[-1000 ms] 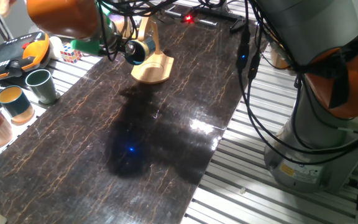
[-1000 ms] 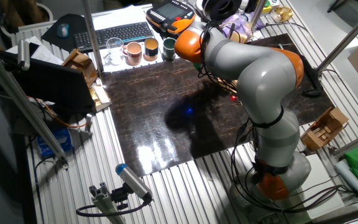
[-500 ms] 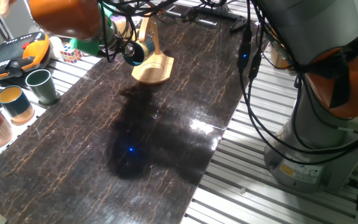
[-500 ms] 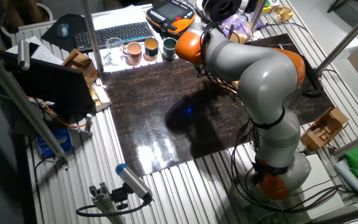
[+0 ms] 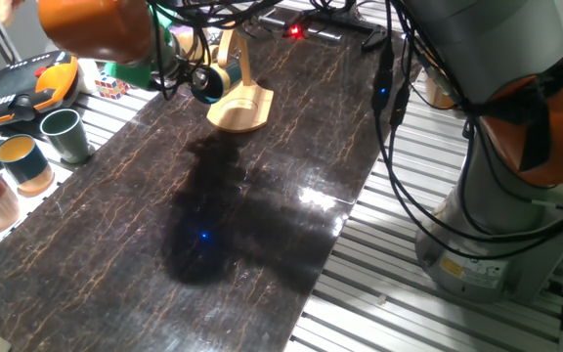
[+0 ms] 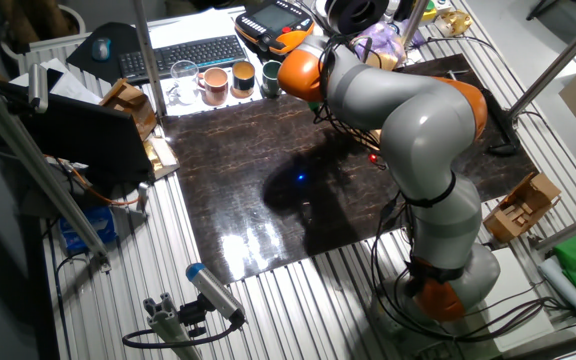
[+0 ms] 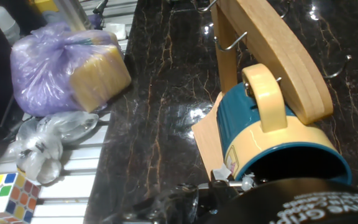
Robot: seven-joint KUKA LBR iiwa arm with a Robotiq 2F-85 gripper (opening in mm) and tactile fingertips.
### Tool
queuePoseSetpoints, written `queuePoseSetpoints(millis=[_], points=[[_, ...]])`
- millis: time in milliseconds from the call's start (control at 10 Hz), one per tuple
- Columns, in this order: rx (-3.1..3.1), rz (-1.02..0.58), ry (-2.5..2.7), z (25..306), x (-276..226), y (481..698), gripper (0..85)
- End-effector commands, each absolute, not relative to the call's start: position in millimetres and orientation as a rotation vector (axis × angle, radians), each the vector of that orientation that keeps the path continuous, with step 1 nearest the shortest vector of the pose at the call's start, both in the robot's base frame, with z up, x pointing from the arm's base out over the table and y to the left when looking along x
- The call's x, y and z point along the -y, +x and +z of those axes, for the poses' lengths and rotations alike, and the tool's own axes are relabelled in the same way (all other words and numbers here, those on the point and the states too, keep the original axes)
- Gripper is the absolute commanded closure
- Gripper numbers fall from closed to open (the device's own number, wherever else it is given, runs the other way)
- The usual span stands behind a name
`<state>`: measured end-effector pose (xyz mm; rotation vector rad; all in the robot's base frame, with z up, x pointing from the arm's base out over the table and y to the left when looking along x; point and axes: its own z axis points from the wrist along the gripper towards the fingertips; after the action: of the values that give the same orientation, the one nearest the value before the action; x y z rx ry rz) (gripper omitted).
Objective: Take the cup off the cup rack
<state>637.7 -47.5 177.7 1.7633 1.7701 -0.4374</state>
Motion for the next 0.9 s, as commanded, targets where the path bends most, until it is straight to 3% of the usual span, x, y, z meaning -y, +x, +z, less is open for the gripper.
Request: queuePoseSetpoints(millis=[0,800], points=[[-1.770,-0.437,1.763,177.8,47.9,638.0,84.0],[-1.717,-0.390,1.799,181.0,50.2,639.5,84.0]])
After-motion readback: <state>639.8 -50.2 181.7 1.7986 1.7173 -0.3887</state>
